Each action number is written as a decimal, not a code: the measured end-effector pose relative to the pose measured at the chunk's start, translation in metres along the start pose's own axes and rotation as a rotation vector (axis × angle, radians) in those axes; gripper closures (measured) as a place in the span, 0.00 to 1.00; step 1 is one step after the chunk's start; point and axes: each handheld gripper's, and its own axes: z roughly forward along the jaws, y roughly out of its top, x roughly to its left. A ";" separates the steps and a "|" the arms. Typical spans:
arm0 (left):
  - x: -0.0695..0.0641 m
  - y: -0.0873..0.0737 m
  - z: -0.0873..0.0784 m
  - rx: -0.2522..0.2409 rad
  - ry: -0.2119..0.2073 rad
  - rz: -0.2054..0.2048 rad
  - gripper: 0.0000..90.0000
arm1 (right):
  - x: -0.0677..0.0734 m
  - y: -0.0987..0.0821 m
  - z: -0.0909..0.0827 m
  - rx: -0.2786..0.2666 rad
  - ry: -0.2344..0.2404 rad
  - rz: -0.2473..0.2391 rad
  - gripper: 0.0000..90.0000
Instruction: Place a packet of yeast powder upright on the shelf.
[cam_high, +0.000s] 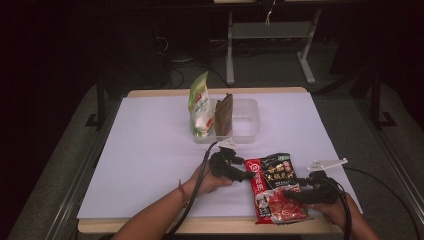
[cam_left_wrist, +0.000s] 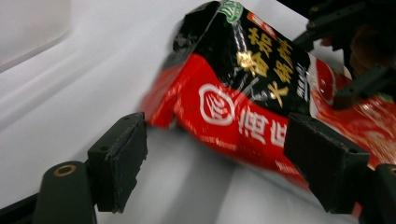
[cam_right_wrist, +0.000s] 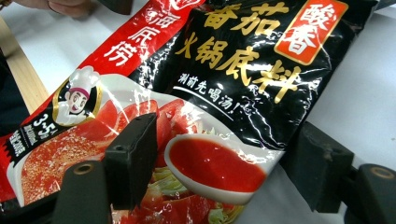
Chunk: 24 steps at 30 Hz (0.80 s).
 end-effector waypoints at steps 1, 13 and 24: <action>0.000 0.001 0.003 0.007 0.003 -0.008 0.20 | 0.000 0.000 0.000 -0.001 0.000 0.000 0.33; -0.015 0.005 0.022 0.071 0.021 0.090 0.17 | 0.000 0.000 0.002 -0.015 0.008 -0.011 0.34; -0.009 0.005 0.014 0.004 0.106 0.086 0.75 | -0.005 0.001 0.003 -0.036 0.038 0.005 0.35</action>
